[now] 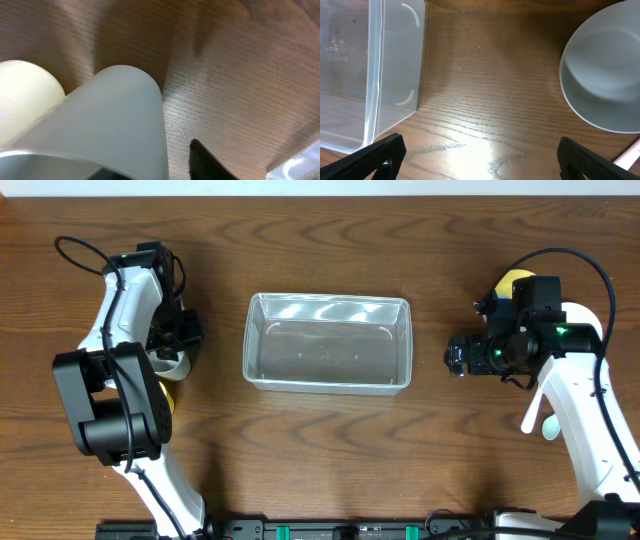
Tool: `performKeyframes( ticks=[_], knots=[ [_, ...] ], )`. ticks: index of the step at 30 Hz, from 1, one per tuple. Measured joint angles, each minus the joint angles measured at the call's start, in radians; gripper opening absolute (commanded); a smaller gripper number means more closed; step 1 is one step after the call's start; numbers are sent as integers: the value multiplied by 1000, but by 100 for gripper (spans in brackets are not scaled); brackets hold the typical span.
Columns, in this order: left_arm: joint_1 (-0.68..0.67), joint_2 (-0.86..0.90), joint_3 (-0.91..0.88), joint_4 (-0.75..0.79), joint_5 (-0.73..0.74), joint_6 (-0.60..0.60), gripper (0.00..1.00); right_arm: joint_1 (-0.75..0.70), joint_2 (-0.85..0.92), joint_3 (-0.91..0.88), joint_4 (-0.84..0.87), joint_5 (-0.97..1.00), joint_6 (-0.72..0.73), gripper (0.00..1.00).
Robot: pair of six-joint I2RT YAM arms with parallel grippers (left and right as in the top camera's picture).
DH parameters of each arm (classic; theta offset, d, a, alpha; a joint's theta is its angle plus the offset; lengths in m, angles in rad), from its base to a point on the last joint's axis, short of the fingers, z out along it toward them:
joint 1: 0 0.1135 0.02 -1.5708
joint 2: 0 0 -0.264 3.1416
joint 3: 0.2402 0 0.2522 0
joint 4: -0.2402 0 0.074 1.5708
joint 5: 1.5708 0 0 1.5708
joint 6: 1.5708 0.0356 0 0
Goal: Pack container
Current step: 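Move the left gripper over the grey cup and grasp its rim, then carry the grey cup into the container's left end and release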
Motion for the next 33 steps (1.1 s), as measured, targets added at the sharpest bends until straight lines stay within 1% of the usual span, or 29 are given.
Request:
performKeyframes(
  ticks=[4, 15, 20, 23, 29, 33],
  knots=[
    [0, 0, 0, 5, 0, 5, 6, 0, 0, 0, 0, 0, 0, 98],
    [-2, -5, 0, 5, 0, 6, 6, 0, 0, 0, 0, 0, 0, 98],
    [-37, -86, 14, 5, -2, 8, 6, 0, 0, 0, 1, 0, 2, 99],
    [-105, -193, 58, 16, -3, 23, 6, 0, 0, 0, 2, 0, 2, 99],
    [-363, -421, 142, 147, 0, 121, 6, 0, 0, 0, 4, 0, 2, 99],
    [-504, -443, 151, 162, 4, 161, 6, 0, 0, 0, 4, 0, 2, 99]
  ],
)
